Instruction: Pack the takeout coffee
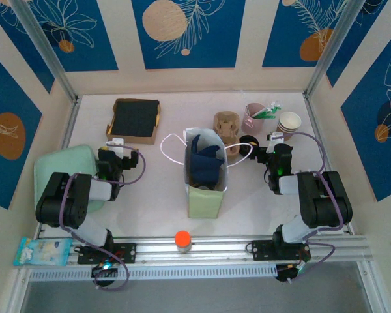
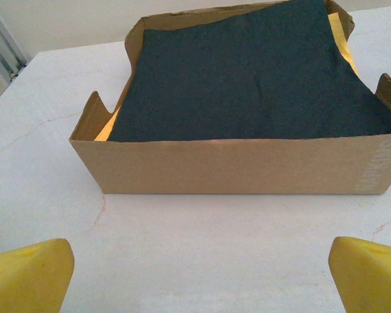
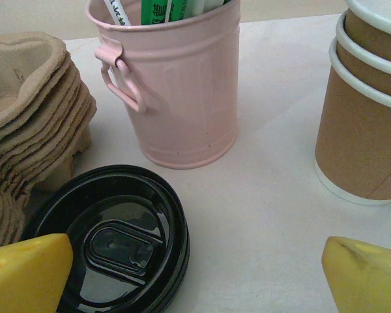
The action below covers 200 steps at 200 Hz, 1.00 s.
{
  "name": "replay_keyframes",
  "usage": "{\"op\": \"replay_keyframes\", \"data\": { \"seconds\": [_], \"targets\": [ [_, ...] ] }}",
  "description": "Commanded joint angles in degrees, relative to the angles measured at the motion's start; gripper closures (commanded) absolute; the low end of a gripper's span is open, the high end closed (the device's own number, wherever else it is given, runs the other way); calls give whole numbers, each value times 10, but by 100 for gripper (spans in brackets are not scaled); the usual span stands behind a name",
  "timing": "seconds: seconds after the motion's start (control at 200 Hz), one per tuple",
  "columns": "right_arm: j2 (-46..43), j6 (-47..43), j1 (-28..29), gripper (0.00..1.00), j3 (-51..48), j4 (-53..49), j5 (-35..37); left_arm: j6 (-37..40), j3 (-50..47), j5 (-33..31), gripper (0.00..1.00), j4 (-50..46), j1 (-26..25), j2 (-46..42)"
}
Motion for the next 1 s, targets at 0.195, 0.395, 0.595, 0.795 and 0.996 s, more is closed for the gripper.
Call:
{"op": "replay_keyframes", "data": {
  "seconds": [0.195, 0.395, 0.595, 0.795, 0.996],
  "targets": [
    [-7, 5, 1, 1, -2, 8, -1, 3, 6, 40, 0, -7, 3, -8],
    [-7, 5, 1, 1, -2, 8, -1, 7, 8, 53, 0, -12, 3, -8],
    [-7, 5, 1, 1, -2, 8, -2, 5, 12, 56, 0, -16, 4, -6],
    [-6, 4, -4, 1, 2, 1, -20, 6, 7, 55, 0, -10, 4, -9],
    [-8, 3, -4, 1, -1, 6, -21, 6, 18, 56, 0, -26, 5, -4]
  ]
}}
